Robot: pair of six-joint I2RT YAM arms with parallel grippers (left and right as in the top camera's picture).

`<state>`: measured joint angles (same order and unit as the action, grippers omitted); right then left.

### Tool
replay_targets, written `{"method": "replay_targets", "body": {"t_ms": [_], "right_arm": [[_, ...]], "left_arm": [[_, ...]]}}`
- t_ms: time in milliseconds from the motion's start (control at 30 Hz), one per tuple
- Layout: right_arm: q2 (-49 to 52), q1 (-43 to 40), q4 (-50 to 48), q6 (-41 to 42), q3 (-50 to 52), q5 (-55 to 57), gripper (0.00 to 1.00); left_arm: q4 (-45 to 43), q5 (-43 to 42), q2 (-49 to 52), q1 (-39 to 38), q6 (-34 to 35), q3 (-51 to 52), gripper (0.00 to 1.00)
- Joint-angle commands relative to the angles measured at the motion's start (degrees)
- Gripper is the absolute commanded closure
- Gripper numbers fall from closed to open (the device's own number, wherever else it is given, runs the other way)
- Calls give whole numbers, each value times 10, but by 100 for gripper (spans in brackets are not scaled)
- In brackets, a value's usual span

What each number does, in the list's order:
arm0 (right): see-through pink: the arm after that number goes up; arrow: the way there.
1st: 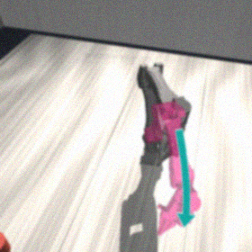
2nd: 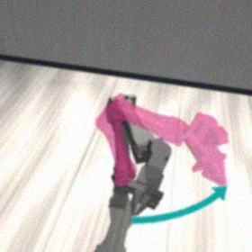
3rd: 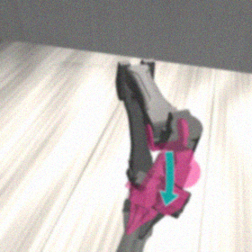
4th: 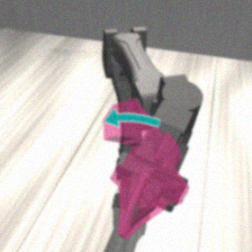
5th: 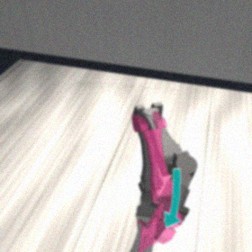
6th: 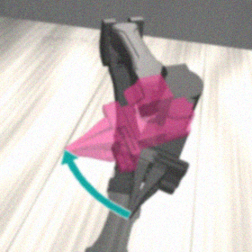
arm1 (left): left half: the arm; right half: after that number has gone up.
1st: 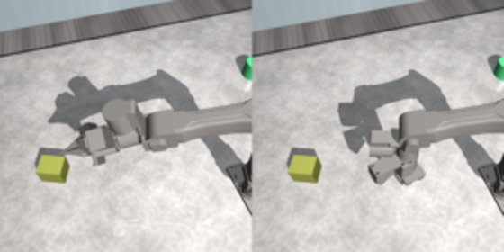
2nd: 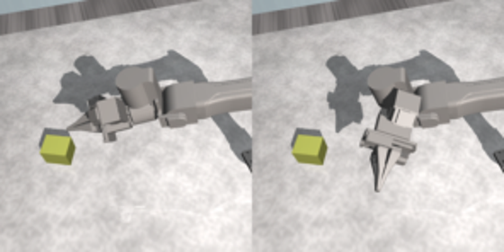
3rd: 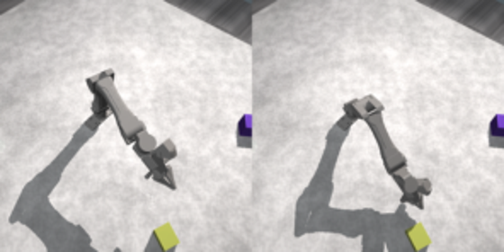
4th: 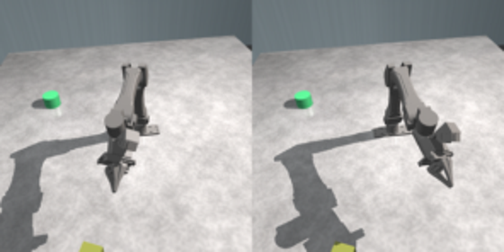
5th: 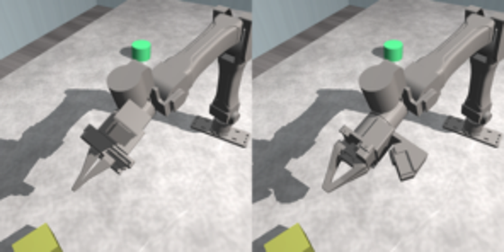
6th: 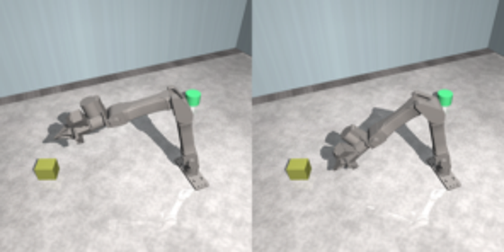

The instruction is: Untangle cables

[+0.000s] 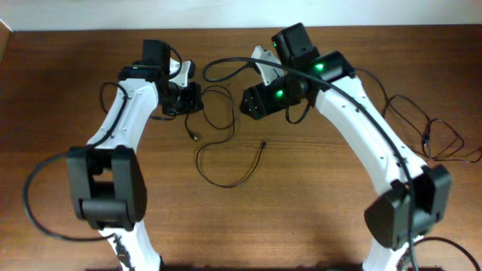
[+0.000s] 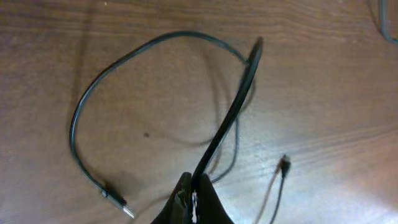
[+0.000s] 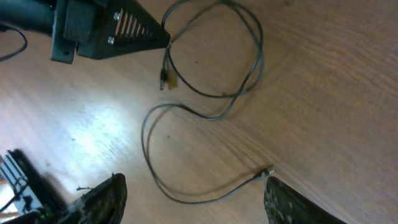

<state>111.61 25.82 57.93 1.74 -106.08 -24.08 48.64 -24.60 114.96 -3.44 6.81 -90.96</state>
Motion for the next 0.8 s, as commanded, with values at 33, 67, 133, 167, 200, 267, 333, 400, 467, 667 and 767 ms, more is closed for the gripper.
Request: {"method": "replay_targets", "body": {"t_ms": [33,67,133,167,200,267,333,400,467,667,767], "right_arm": [[33,6,-50,0,2,8,30],[40,7,-64,0,2,8,30],[54,9,-86,0,2,8,30],[62,10,-97,0,2,8,29],[71,11,-107,0,2,8,29],[90,12,-133,0,2,12,29],[117,12,-175,0,2,71,29],[142,12,-213,0,2,93,29],[168,12,-255,1,2,94,30],[201,13,-297,3,2,91,39],[202,13,-279,3,2,89,44]], "left_arm": [[-57,-1,51,-3,-9,1,100],[-72,-1,60,-3,-9,1,100],[-93,0,86,-3,-9,1,100],[-99,0,101,-3,-9,1,100],[-101,0,114,-3,-9,1,100],[-104,0,125,-3,-9,1,100],[-109,0,126,-3,17,1,100],[-107,0,126,-3,32,1,100],[-109,-1,126,-3,32,1,100],[-139,-280,126,-2,-129,1,100],[-144,-296,126,-1,-131,1,100]]}}
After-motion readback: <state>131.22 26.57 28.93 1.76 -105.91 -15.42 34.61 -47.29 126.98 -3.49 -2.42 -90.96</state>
